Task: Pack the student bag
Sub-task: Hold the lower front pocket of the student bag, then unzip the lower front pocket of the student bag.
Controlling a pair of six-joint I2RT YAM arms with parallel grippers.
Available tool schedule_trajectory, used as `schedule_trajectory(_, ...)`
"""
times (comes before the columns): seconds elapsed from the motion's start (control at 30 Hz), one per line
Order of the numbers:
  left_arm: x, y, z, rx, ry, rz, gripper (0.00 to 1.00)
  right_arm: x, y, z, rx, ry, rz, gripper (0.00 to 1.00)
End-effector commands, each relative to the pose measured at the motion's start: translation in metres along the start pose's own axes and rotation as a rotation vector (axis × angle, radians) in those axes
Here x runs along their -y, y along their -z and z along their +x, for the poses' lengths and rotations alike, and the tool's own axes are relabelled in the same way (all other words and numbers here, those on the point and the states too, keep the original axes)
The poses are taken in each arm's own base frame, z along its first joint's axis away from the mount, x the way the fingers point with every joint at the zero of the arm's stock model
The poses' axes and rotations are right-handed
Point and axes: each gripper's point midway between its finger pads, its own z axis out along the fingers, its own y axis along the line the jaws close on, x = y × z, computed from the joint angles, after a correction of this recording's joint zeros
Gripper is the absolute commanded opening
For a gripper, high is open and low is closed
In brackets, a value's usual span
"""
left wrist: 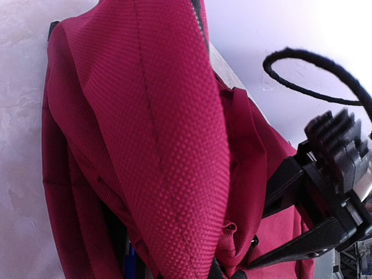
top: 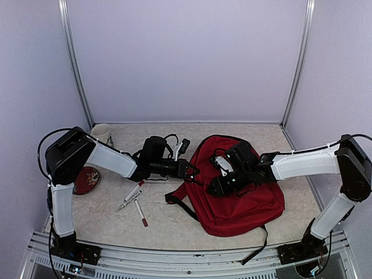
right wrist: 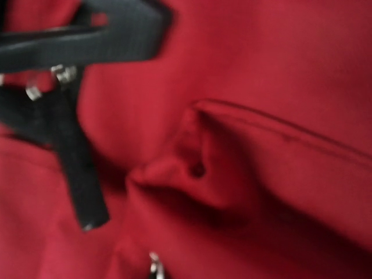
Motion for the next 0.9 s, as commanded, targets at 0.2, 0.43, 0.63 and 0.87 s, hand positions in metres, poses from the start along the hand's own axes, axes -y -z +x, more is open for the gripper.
schedule_trajectory(0.2, 0.021, 0.013, -0.022, 0.008, -0.131, 0.003, 0.0, 0.017, 0.022, -0.018, 0.043, 0.041, 0.137, 0.0)
schedule_trajectory(0.43, -0.01, 0.027, -0.019, -0.063, -0.216, -0.138, 0.0, 0.102, 0.069, 0.015, -0.075, -0.121, 0.325, 0.0)
schedule_trajectory(0.63, -0.02, 0.036, -0.026, -0.054, -0.237, -0.178, 0.0, 0.162, 0.114, 0.044, -0.101, -0.284, 0.415, 0.0)
schedule_trajectory(0.87, -0.022, 0.037, -0.023, -0.062, -0.241, -0.19, 0.0, 0.178, 0.131, 0.043, -0.054, -0.372, 0.386, 0.0)
